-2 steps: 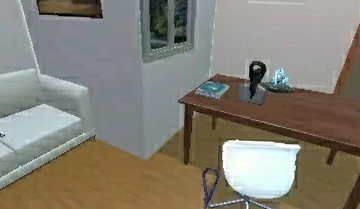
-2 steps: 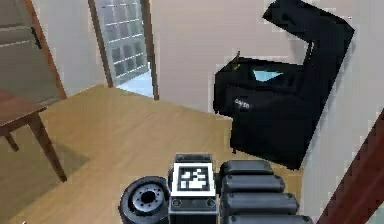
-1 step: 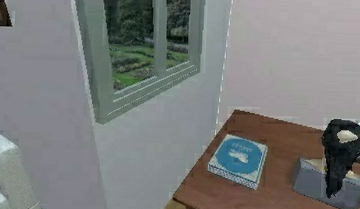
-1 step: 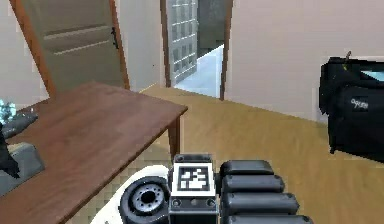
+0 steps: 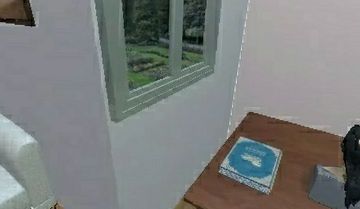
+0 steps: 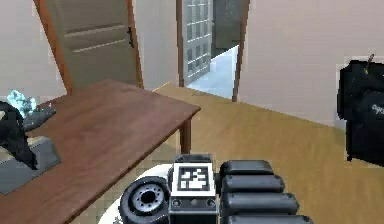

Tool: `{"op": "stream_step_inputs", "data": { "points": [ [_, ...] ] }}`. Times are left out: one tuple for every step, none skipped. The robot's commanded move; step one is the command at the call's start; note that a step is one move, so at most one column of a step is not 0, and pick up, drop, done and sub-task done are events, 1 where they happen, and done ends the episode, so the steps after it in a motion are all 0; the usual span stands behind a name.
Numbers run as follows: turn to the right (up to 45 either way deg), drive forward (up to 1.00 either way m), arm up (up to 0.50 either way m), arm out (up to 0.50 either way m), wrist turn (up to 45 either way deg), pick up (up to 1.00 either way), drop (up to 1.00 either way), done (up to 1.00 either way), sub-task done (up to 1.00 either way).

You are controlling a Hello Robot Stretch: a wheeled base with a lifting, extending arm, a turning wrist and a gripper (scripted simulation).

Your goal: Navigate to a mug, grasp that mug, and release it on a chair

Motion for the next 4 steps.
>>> {"op": "stream_step_inputs", "data": {
  "points": [
    [0.0, 0.1, 0.0, 0.0, 0.0, 0.0, 0.0, 0.0, 0.0],
    [-45.0, 0.0, 0.0, 0.0, 0.0, 0.0, 0.0, 0.0, 0.0],
    [-45.0, 0.0, 0.0, 0.0, 0.0, 0.0, 0.0, 0.0, 0.0],
    [-45.0, 0.0, 0.0, 0.0, 0.0, 0.0, 0.0, 0.0, 0.0]
  ]
}}
